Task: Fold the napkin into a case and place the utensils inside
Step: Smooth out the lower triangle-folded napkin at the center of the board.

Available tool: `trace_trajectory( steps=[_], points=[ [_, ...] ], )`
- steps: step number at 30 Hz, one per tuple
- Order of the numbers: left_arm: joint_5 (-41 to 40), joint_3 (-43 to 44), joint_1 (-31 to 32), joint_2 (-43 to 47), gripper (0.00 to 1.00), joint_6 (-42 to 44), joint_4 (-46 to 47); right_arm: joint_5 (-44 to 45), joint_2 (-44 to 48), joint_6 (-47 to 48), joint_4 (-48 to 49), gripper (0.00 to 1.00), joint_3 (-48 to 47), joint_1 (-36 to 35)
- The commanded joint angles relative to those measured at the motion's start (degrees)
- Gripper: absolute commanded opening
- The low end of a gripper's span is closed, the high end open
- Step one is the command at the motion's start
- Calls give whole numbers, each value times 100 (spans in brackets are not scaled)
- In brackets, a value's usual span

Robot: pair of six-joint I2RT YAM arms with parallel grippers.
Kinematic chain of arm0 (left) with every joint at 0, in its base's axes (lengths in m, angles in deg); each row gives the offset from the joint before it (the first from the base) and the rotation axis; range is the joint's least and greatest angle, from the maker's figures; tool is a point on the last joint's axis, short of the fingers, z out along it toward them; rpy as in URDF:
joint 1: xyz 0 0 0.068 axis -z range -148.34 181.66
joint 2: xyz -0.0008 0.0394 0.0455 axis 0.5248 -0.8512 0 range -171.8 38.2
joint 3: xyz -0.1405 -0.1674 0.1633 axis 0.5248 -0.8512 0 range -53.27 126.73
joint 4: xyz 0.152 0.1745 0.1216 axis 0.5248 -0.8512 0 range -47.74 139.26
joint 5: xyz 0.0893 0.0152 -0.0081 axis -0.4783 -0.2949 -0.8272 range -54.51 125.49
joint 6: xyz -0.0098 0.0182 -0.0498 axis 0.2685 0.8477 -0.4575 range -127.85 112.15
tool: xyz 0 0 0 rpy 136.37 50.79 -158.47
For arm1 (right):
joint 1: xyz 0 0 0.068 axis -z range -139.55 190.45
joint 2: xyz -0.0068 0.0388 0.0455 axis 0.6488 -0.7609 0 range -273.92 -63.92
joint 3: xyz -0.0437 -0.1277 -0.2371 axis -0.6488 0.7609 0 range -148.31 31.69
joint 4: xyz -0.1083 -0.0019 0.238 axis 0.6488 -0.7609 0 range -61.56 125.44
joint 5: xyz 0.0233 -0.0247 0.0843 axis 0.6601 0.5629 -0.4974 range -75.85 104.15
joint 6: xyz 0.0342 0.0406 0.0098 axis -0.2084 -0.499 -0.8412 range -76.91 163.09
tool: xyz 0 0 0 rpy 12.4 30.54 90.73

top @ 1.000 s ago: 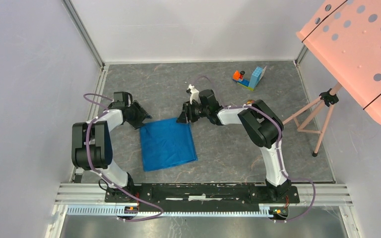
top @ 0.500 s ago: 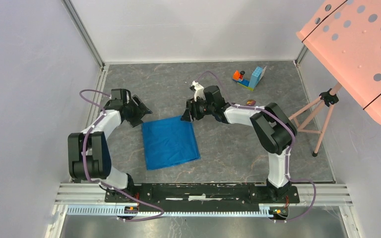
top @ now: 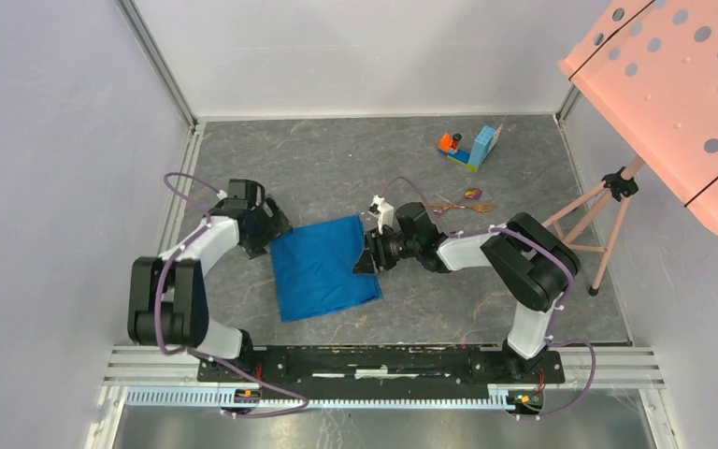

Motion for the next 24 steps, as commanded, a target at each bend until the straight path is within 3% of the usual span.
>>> trace_trajectory(
  steps=[1,4,8,12,16,21,24],
  points=[
    [-825,246,821,1107,96,252,-582,532,644,602,-568,55,39,-39],
    [-810,182,1337,1601,97,-5,-844,546,877,767,-1038,56,-207,-251],
    [-293,-601,1800,2115,97,-612,-499,306,1089,547,-943,57,-45,-622],
    [-75,-1339,1931,2161,97,-900,-88,99,1187,61,-270,55,639,-678],
    [-15,-1435,1963,2519,98,-940,-63,285,1213,182,-431,52,1010,-664],
    [175,-1039,1962,2799,98,-773,-424,1155,1493,799,-1358,49,1327,-344],
    [314,-958,1965,2898,98,-714,-499,2138,1753,1312,-2283,50,1269,8]
  ],
)
